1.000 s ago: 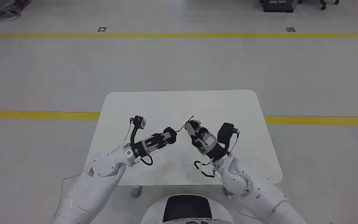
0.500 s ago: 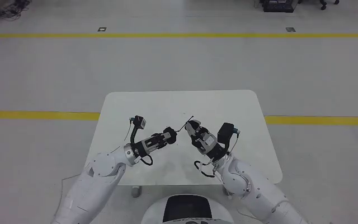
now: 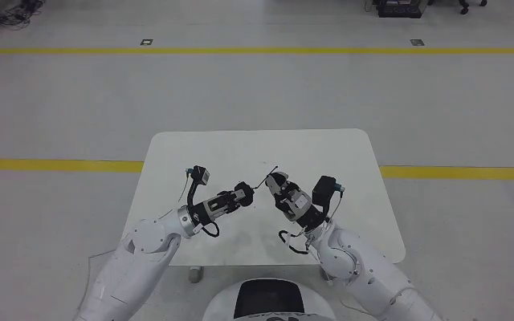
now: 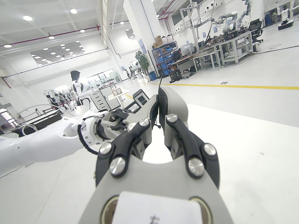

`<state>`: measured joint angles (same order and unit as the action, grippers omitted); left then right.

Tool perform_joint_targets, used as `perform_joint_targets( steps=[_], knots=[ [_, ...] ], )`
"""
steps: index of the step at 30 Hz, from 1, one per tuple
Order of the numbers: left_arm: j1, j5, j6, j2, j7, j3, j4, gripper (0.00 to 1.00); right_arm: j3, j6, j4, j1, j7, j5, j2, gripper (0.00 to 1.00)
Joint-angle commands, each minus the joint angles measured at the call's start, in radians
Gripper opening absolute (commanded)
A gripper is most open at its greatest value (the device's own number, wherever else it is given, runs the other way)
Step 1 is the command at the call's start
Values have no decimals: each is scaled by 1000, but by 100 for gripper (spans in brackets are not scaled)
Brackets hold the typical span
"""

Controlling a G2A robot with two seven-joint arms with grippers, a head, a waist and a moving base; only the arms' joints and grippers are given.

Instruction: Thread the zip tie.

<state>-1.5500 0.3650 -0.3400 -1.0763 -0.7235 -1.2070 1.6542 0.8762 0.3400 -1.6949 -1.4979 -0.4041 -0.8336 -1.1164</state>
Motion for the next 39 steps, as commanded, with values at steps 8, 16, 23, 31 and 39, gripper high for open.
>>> perform_joint_targets(
  steps=[8, 16, 23, 31, 39],
  knots=[
    [0, 0, 0, 0, 0, 0, 0, 0, 14, -2, -9, -15, 12, -6, -3, 0],
    [0, 0, 0, 0, 0, 0, 0, 0, 27, 0, -16, -29, 17, -13, -5, 0],
    [0, 0, 0, 0, 0, 0, 0, 0, 20, 0, -13, -29, 20, -13, -6, 0],
    [0, 0, 0, 0, 0, 0, 0, 0, 17, 0, -9, -24, 17, -12, -7, 0],
    [0, 0, 0, 0, 0, 0, 0, 0, 17, 0, -4, -18, 13, -10, -8, 0]
  ],
)
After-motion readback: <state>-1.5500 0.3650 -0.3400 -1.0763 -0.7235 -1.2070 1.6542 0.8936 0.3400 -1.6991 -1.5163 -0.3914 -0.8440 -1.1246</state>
